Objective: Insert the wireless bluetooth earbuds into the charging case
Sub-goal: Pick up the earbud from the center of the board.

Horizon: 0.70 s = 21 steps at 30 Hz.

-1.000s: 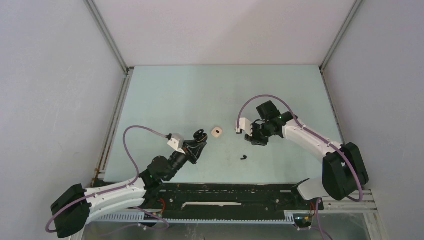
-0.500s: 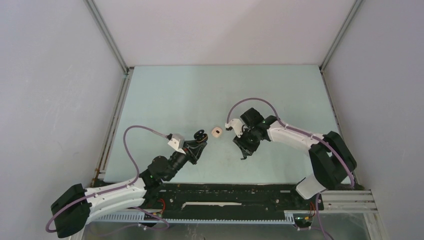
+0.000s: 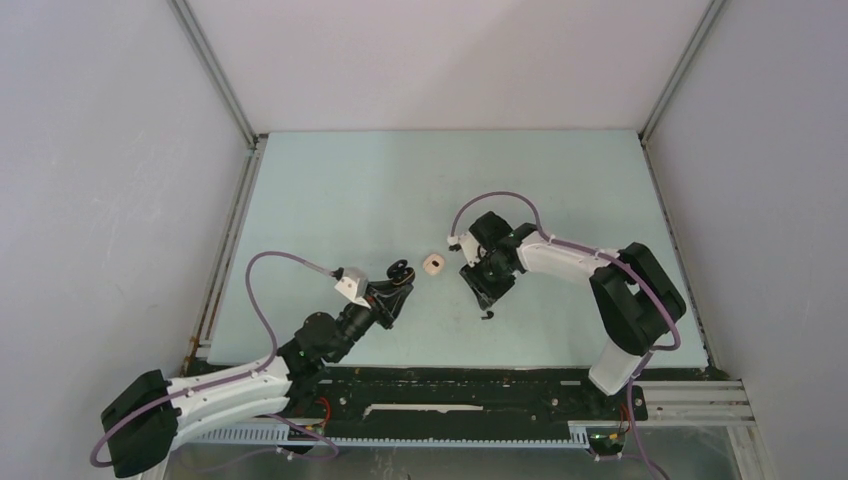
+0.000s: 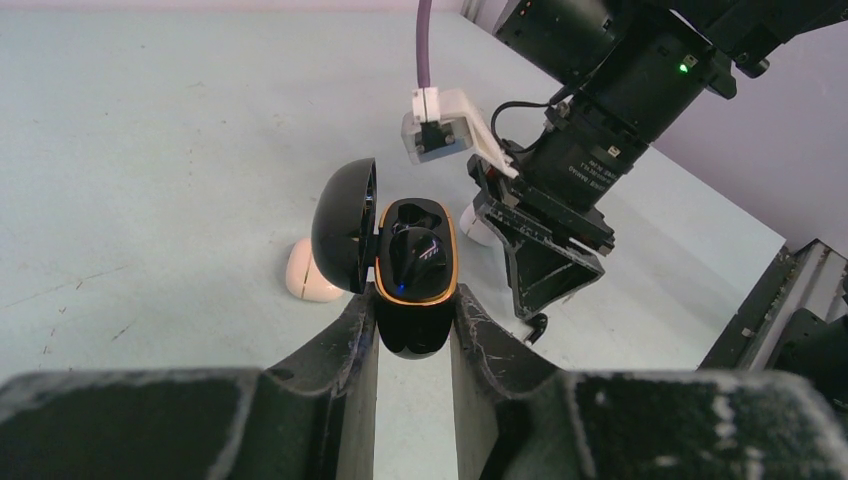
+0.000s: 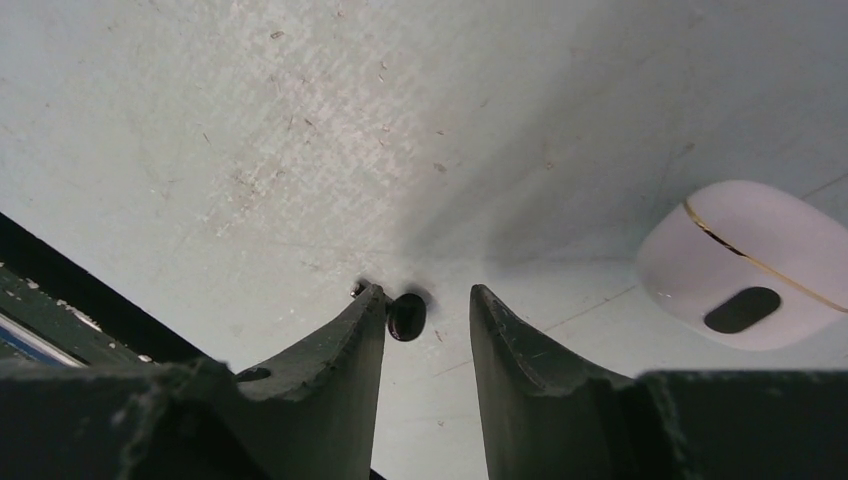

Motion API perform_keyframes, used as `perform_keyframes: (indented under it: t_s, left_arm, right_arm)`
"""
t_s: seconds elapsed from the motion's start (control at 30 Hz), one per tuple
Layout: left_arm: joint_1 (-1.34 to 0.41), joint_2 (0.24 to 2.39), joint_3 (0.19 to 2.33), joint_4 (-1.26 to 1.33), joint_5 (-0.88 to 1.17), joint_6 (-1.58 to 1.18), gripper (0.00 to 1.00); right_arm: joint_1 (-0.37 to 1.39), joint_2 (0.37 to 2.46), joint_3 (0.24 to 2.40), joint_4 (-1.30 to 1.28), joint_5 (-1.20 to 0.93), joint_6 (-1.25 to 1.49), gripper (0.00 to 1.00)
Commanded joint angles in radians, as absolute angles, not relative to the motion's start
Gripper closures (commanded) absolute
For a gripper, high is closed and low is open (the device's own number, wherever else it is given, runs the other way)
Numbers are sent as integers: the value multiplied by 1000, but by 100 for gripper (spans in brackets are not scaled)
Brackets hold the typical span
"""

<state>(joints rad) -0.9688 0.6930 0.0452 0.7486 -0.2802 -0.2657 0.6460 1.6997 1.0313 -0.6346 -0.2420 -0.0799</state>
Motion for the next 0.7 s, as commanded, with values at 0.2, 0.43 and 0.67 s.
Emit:
perform_keyframes:
  t_s: [0.2,0.43,0.67]
  left_arm:
    - [-963,671,62,776,-287,-282,99]
    - [-963,647,64,750,-291,-281,99]
    - [-963,675,69,770,-282,-285,99]
  right_arm:
    - [735,1748,1060,-665,-104,-92,57]
    - [749,1757,1038,-668,-63,-119,56]
    - [748,1722,1023,-664,-85,-136,64]
